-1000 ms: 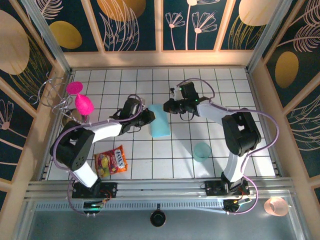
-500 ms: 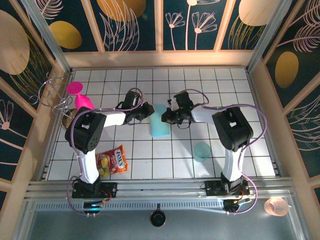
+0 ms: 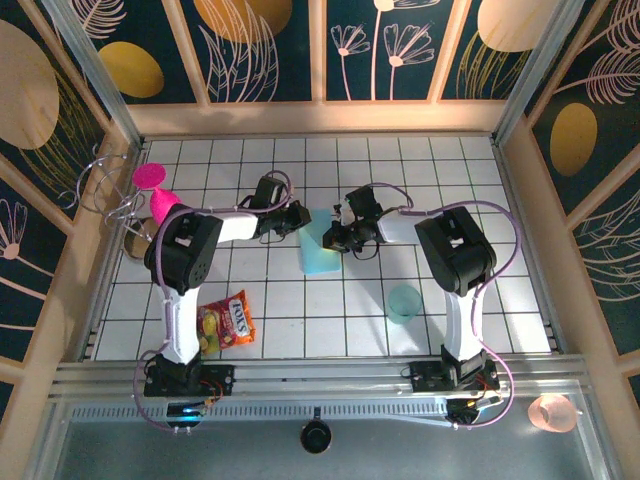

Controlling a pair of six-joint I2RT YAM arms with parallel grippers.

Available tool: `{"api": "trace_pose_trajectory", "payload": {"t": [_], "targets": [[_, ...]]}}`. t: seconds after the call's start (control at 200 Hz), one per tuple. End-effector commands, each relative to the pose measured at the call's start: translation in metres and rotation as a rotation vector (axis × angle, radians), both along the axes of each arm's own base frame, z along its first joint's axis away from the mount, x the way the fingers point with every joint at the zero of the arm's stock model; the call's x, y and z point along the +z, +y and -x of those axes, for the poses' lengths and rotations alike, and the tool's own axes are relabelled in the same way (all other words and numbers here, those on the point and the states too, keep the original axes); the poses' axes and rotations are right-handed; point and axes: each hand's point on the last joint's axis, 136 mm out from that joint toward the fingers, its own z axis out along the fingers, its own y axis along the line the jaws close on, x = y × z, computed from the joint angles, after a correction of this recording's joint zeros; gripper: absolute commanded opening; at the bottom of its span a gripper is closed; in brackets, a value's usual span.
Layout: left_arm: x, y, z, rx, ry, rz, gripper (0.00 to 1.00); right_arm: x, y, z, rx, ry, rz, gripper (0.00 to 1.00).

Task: Fold a paper plane with a square sheet of paper (pick it up from the middle)
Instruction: Fold the triangle a second time at the center of the table.

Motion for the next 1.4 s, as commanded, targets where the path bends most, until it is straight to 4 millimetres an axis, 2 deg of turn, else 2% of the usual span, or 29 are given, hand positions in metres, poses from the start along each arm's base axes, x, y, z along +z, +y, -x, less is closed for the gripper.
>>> {"api": "trace_pose_trajectory", "payload": {"t": [0.0,0.16,0.375,0.581,0.656,0.751,0.831,0.896,0.946,1.041,1.171,1.271,1.392], "targets": [[-0.018,0.013,-0.007,0.000,0.026,-0.050,0.11,-0.037,-0.018,0.019,-0.009,0.084,0.110,0.01],[-0.025,0.023,-0.018,0.009,0.034,-0.089,0.11,-0.045,-0.026,0.026,-0.016,0.098,0.144,0.01],[-0.021,0.039,-0.044,0.034,0.023,-0.160,0.12,-0.030,-0.017,0.017,-0.023,0.072,0.102,0.01],[-0.001,0.046,-0.074,0.044,-0.011,-0.239,0.12,-0.015,-0.009,0.005,-0.032,0.043,0.064,0.01],[0.013,0.044,-0.078,0.042,-0.031,-0.230,0.12,0.001,-0.001,-0.002,-0.031,0.016,0.023,0.02],[0.039,0.042,-0.070,0.054,-0.065,-0.186,0.12,0.036,0.009,-0.016,-0.038,-0.052,-0.045,0.03],[0.060,0.038,-0.052,0.067,-0.092,-0.133,0.15,0.069,0.014,-0.023,-0.063,-0.115,-0.106,0.09],[0.071,0.031,-0.033,0.067,-0.103,-0.076,0.20,0.088,0.008,-0.027,-0.100,-0.146,-0.150,0.18],[0.071,0.024,-0.015,0.054,-0.092,-0.043,0.23,0.093,0.000,-0.028,-0.135,-0.151,-0.166,0.23],[0.067,0.011,0.012,0.024,-0.062,0.003,0.27,0.088,-0.021,-0.024,-0.203,-0.124,-0.163,0.33],[0.066,-0.012,0.036,-0.028,-0.038,0.061,0.31,0.078,-0.046,-0.013,-0.270,-0.082,-0.170,0.44],[0.057,-0.015,0.041,-0.030,-0.018,0.051,0.31,0.069,-0.056,-0.003,-0.288,-0.047,-0.146,0.48],[0.043,-0.010,0.035,-0.017,-0.008,-0.005,0.31,0.059,-0.058,0.006,-0.280,-0.011,-0.119,0.49]]}}
